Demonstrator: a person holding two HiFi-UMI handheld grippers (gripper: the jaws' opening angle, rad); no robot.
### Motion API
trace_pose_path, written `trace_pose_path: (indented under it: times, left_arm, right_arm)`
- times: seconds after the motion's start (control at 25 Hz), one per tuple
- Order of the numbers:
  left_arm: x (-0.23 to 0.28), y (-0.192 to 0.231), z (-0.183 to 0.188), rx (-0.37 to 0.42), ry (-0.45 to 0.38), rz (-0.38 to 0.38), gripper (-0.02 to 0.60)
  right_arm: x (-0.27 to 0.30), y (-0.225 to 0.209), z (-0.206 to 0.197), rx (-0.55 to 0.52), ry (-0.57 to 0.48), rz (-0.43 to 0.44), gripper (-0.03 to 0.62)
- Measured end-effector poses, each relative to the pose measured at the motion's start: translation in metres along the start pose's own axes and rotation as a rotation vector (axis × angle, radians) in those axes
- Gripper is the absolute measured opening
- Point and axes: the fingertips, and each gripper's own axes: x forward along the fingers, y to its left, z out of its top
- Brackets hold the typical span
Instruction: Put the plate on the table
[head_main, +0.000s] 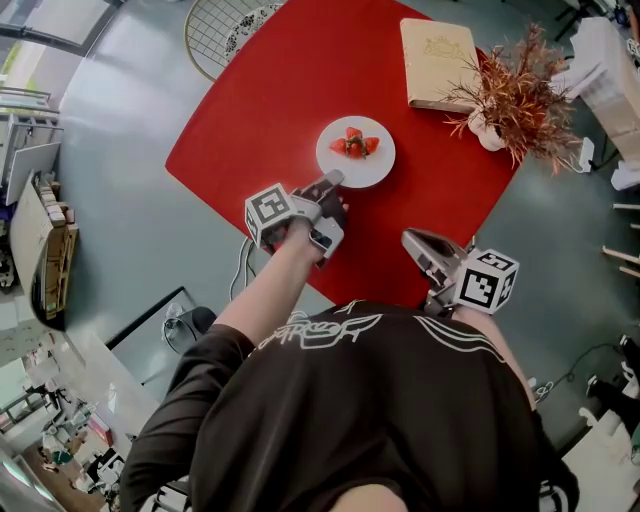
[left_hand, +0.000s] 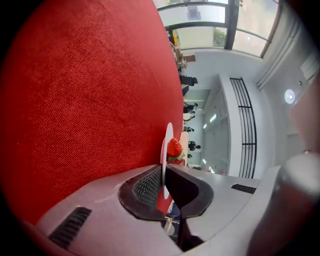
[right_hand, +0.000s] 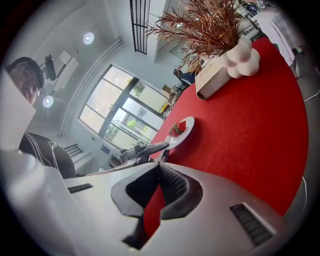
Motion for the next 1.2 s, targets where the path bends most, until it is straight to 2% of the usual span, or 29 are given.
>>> trace_pose_path:
  times: [0.28, 0.56, 0.76, 0.92, 1.2]
  left_arm:
    - [0.003, -0.001, -0.006, 0.000, 0.021, -0.002, 0.035]
    - [0.004, -0.011, -0.006, -0.002, 0.018, -0.032, 0.141]
    - [0.005, -0.017, -0.008, 0.036, 0.041, -0.052, 0.215]
    - [0.005, -0.019, -0.013, 0.121, 0.071, -0.040, 0.241]
    - [0.007, -0.018, -0.024, 0.308, 0.137, 0.057, 0.242]
  right_arm:
    - [-0.002, -0.002, 0.001, 0.014, -0.006, -0.002, 0.008]
    - [-0.003, -0.006, -0.002, 0.046, -0.010, -0.011, 0.008]
    - [-0.003, -0.004, 0.000, 0.054, -0.018, -0.012, 0.008]
    - [-0.004, -0.003, 0.003, 0.053, -0.024, -0.014, 0.008]
    - [-0.005, -0.003, 0.002, 0.069, -0.027, -0.009, 0.008]
